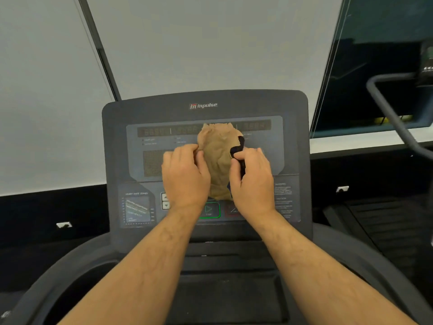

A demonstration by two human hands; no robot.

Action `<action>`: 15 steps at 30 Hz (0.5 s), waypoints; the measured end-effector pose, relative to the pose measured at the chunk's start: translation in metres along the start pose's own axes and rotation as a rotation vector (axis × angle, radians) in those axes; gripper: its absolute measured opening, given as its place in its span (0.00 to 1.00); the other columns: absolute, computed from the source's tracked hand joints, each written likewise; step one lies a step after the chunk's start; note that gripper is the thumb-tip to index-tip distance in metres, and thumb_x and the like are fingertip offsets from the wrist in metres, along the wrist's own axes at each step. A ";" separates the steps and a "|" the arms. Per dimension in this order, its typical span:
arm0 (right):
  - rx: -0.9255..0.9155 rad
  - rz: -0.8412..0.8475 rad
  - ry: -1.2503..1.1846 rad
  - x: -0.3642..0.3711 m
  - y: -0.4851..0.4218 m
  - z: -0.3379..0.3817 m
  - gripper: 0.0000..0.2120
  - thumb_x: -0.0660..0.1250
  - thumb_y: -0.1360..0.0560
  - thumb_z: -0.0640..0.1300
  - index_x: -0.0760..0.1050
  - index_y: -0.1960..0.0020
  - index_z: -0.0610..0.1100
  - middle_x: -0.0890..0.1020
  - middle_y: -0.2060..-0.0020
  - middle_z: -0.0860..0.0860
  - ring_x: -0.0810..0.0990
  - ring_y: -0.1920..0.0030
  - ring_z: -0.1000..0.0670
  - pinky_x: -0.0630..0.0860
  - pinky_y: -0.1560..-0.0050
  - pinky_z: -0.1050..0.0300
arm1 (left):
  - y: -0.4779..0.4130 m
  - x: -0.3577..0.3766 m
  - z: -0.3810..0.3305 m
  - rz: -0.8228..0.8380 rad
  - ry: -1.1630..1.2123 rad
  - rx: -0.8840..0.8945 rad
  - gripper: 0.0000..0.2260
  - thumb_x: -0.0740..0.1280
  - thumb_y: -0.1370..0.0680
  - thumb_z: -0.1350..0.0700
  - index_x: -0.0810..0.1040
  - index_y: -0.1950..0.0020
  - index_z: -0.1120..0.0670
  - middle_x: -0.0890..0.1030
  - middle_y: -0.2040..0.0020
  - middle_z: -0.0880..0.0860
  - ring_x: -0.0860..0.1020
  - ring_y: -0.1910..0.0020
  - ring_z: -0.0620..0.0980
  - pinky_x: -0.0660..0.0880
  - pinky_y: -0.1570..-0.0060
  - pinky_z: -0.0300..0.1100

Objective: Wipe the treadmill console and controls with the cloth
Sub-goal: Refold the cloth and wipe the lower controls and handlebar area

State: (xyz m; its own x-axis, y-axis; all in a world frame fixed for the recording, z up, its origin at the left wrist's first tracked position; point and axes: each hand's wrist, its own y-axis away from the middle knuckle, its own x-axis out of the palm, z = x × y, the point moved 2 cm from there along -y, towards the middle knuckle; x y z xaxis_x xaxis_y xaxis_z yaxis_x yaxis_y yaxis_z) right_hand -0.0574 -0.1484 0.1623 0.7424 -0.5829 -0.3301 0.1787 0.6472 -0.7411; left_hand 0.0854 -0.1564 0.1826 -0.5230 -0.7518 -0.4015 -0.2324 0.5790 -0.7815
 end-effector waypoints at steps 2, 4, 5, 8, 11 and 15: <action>0.055 -0.004 -0.073 -0.010 0.014 0.016 0.05 0.65 0.19 0.34 0.76 0.47 0.42 0.82 0.53 0.48 0.79 0.52 0.48 0.79 0.47 0.48 | 0.012 -0.018 -0.004 0.053 0.123 -0.125 0.03 0.65 0.17 0.57 0.78 0.46 0.55 0.82 0.52 0.53 0.76 0.54 0.50 0.73 0.54 0.47; 0.087 -0.031 -0.078 -0.019 0.028 0.031 0.09 0.62 0.22 0.30 0.76 0.48 0.41 0.79 0.52 0.48 0.75 0.53 0.53 0.74 0.53 0.55 | 0.026 -0.038 -0.009 0.108 0.213 -0.210 0.02 0.64 0.16 0.57 0.73 0.48 0.50 0.81 0.52 0.50 0.77 0.57 0.48 0.73 0.56 0.44; 0.110 -0.035 -0.069 -0.023 0.039 0.039 0.10 0.61 0.23 0.29 0.76 0.49 0.41 0.78 0.51 0.48 0.74 0.54 0.54 0.72 0.54 0.57 | 0.034 -0.050 -0.011 0.138 0.240 -0.232 0.03 0.63 0.17 0.57 0.71 0.48 0.48 0.81 0.53 0.50 0.77 0.58 0.47 0.72 0.58 0.42; 0.237 -0.041 -0.083 -0.037 0.075 0.065 0.10 0.60 0.24 0.31 0.75 0.52 0.44 0.78 0.52 0.49 0.73 0.55 0.55 0.69 0.55 0.63 | 0.065 -0.088 -0.013 0.227 0.295 -0.280 0.02 0.64 0.18 0.55 0.72 0.48 0.48 0.80 0.54 0.49 0.78 0.56 0.49 0.74 0.56 0.46; 0.341 -0.038 -0.099 -0.051 0.116 0.087 0.06 0.64 0.22 0.36 0.74 0.53 0.46 0.79 0.53 0.50 0.76 0.54 0.57 0.69 0.56 0.71 | 0.100 -0.121 -0.006 0.281 0.340 -0.300 0.04 0.66 0.18 0.51 0.77 0.48 0.51 0.82 0.54 0.47 0.79 0.54 0.50 0.76 0.52 0.49; 0.263 0.040 0.073 -0.073 0.174 0.107 0.02 0.66 0.19 0.40 0.77 0.47 0.46 0.77 0.49 0.52 0.73 0.56 0.59 0.69 0.55 0.68 | 0.148 -0.163 0.005 0.329 0.386 -0.305 0.07 0.67 0.18 0.50 0.78 0.49 0.53 0.83 0.55 0.51 0.81 0.53 0.55 0.79 0.50 0.55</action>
State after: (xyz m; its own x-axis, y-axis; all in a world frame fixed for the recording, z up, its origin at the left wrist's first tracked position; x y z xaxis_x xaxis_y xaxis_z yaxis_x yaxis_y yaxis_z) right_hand -0.0115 0.0593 0.1194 0.7057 -0.5817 -0.4045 0.3184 0.7704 -0.5524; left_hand 0.1400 0.0502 0.1299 -0.8548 -0.3813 -0.3520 -0.2025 0.8696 -0.4502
